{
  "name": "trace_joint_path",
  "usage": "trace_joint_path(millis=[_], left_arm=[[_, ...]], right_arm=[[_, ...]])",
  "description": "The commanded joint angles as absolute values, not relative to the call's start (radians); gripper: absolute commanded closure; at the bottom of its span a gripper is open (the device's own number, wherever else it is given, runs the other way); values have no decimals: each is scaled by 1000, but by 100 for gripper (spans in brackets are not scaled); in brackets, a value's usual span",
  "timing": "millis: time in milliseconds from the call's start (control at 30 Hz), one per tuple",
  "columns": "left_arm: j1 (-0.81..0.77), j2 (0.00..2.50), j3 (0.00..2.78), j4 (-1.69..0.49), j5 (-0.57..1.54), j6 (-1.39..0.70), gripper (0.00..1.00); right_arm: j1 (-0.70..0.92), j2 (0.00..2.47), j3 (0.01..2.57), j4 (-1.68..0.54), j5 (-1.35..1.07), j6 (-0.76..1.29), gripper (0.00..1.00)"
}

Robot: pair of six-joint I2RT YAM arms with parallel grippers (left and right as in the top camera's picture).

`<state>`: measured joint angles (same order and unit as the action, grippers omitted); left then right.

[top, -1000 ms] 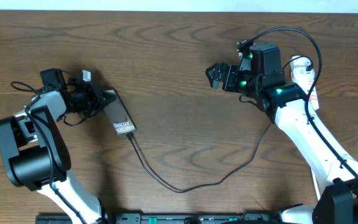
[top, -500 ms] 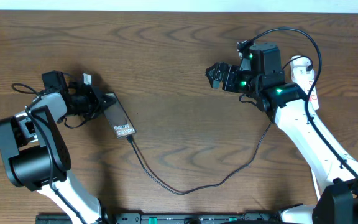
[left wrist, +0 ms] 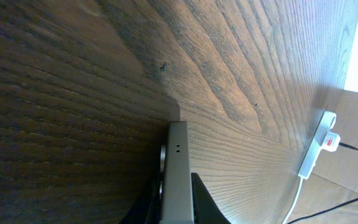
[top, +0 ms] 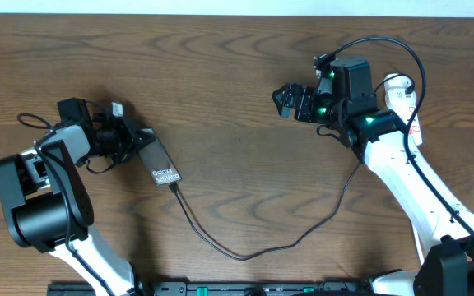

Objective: Plug charger to phone and switch on socket
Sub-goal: 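Lower the held phone with the left gripper toward the table, then lay the phone flat on the table with the left gripper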

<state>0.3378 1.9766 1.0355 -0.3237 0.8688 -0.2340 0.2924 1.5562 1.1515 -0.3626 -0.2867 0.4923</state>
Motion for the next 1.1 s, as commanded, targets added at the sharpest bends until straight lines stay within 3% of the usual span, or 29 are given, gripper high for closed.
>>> trace_joint_path(millis=[0, 133, 533, 700, 1067], left_arm=[[341, 1975, 1012, -338, 844, -221, 85], [341, 1975, 1012, -348, 844, -221, 78], [341, 1975, 1012, -381, 824, -222, 71], [341, 1975, 1012, -430, 723, -222, 53], [341, 1975, 1012, -488, 654, -222, 50]], right_arm=[[303, 1545, 1160, -364, -275, 481, 1], [303, 1545, 1160, -366, -275, 481, 1], [303, 1545, 1160, -367, -275, 481, 1], [303, 1545, 1160, -367, -275, 481, 1], [303, 1545, 1160, -368, -275, 481, 1]])
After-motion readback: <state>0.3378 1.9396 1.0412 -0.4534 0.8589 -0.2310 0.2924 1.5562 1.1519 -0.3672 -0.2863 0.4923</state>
